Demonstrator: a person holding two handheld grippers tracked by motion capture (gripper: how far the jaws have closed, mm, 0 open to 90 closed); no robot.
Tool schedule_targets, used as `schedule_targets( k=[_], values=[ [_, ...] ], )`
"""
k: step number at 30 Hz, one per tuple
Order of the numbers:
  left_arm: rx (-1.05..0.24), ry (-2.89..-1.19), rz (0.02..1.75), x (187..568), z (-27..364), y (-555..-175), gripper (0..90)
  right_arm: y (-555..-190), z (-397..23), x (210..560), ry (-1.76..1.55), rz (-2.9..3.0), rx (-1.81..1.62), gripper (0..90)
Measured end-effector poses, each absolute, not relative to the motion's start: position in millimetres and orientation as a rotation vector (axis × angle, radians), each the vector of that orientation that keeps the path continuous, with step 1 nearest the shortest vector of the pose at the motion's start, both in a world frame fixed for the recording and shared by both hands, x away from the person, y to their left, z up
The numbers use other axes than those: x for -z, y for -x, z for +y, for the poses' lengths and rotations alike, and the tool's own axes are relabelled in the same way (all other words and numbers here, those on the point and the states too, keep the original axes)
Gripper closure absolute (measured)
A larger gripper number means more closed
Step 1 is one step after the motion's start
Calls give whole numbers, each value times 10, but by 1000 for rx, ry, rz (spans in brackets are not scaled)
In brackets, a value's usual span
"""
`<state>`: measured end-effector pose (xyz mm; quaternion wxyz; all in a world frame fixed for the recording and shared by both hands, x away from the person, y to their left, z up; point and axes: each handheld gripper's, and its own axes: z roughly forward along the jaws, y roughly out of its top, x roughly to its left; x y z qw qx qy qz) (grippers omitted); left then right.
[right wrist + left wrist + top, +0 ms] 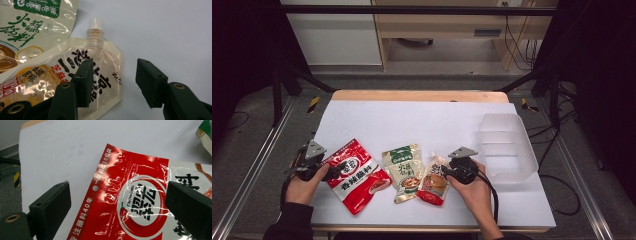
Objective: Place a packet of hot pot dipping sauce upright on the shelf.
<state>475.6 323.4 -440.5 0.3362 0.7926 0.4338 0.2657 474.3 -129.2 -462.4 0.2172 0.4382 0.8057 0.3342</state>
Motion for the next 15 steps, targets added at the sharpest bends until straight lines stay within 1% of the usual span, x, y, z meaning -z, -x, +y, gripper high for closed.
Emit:
schedule_targets(
  k=[7,9,11,12,13,14,15],
  values=[
    [-683,-2082,1109,4392,3188,-4744,70,-4805,-1306,4714,-1297,2278,-926,486],
    [-680,-2078,1104,4387,3177,-4744,70,-4828,-1317,4746,-1319,2294,-934,501],
    [-671,-2074,1102,4379,3164,-4743,71,-4834,-1326,4755,-1327,2302,-944,542],
    [-671,-2074,1102,4379,3164,-4743,72,-4834,-1326,4755,-1327,2302,-944,542],
    [-667,-2077,1095,4374,3156,-4743,72,-4825,-1323,4753,-1323,2307,-945,582],
    [-665,-2083,1091,4367,3146,-4740,73,-4810,-1320,4755,-1313,2310,-949,642],
    [-666,-2085,1085,4362,3134,-4738,73,-4810,-1320,4755,-1313,2310,-949,642]
  ],
)
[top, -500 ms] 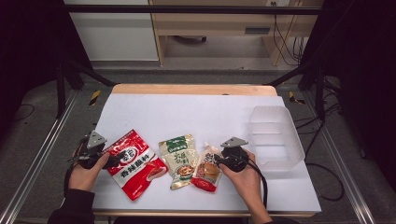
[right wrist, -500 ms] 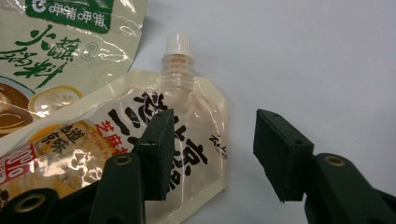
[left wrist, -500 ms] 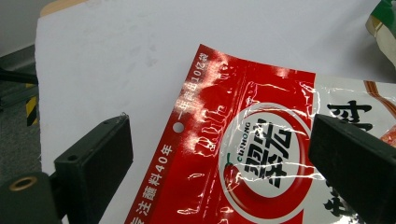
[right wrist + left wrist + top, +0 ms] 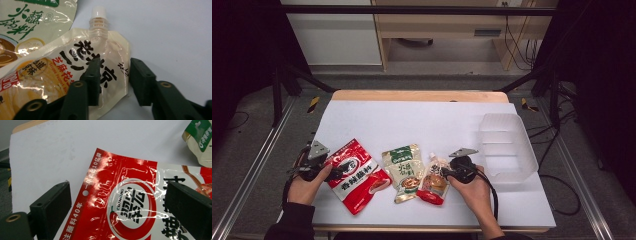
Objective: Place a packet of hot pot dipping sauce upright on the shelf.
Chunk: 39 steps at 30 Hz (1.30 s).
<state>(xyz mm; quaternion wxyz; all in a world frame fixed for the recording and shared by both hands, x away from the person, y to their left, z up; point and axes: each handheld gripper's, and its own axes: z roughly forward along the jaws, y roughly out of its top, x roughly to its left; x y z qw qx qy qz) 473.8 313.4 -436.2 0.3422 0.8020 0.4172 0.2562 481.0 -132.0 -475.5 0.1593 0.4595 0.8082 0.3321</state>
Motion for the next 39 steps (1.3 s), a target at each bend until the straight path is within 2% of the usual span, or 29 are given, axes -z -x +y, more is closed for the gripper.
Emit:
schedule_targets(
  k=[2,3,7,11,13,14,23,33,39],
  values=[
    [-667,-2093,1071,4343,3106,-4734,74,-4793,-1306,4750,-1275,2314,-926,730],
    [-665,-2096,1056,4319,3071,-4730,74,-4777,-1298,4747,-1247,2326,-934,808],
    [-658,-2112,1034,4279,3010,-4718,76,-4743,-1283,4711,-1196,2332,-944,873],
    [-658,-2162,990,4234,2901,-4711,76,-4698,-1316,4593,-1166,2318,-998,881],
    [-658,-2196,962,4179,2826,-4721,76,-4628,-1339,4346,-1083,2301,-1049,887],
    [-658,-2196,962,4179,2826,-4721,76,-4628,-1339,4346,-1083,2301,-1049,887],
    [-649,-2262,876,4053,2611,-4656,82,-4444,-1275,3569,-795,2353,-1125,896],
    [-628,-2281,754,3683,2405,-4741,97,-4867,-1159,3399,-747,2357,-1203,896],
    [-608,-2303,704,3581,2304,-4823,118,-4954,-941,3360,-696,2373,-1242,895]
  ],
)
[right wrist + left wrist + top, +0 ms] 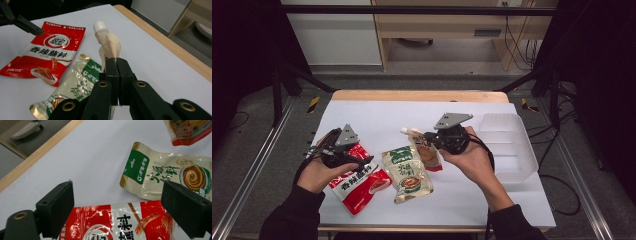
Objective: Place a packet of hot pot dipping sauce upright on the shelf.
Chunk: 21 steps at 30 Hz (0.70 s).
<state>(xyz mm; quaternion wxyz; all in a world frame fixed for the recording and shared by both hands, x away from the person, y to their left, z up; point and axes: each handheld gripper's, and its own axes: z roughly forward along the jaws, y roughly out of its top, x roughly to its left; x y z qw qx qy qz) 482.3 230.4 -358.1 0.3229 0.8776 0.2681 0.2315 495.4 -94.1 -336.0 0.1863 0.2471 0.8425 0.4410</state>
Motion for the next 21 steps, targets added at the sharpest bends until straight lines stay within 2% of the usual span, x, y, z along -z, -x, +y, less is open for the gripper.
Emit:
schedule_targets(
  k=[5,7,21],
  values=[
    [-587,-2297,696,3542,2275,-4872,147,-4976,-795,3303,-655,2375,-1248,895],
    [-567,-2299,690,3508,2266,-4889,186,-4992,-735,3271,-635,2377,-1251,896],
    [-541,-2308,599,3263,2146,-4923,209,-4989,-490,3182,-576,2392,-1286,895]
  ],
)
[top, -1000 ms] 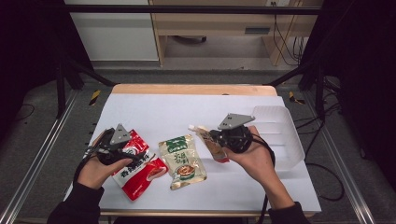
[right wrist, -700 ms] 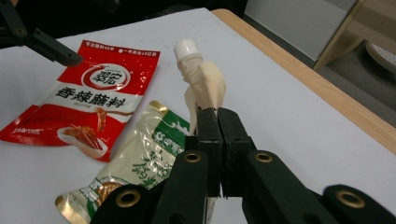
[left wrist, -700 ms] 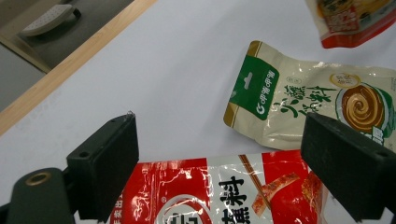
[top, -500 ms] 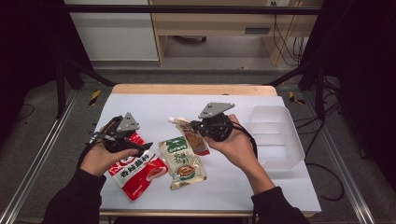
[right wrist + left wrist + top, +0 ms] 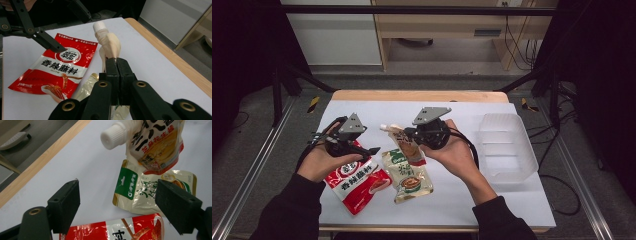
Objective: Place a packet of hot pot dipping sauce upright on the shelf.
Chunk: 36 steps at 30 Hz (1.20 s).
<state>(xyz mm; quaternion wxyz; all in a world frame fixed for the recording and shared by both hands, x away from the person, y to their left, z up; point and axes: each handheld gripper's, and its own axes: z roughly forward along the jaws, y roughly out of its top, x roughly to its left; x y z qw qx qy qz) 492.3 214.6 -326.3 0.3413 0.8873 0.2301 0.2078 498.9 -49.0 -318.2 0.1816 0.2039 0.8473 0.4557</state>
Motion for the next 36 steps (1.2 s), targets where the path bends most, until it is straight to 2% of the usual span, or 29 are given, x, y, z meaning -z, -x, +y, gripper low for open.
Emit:
schedule_targets(
  k=[10,18,22,31,36],
  values=[
    [-529,-2321,562,3235,2129,-4907,305,-4955,-380,3208,-553,2403,-1308,896],
    [-514,-2319,549,3252,2111,-4953,348,-4946,-325,3211,-541,2410,-1319,896],
    [-508,-2329,530,3226,2095,-4976,418,-4928,-290,3217,-528,2420,-1317,896],
    [-516,-2318,488,3199,2055,-4991,474,-4904,-243,3224,-517,2435,-1337,896],
    [-491,-2307,499,3198,2094,-5028,561,-4902,-244,3237,-521,2440,-1346,896]
  ],
)
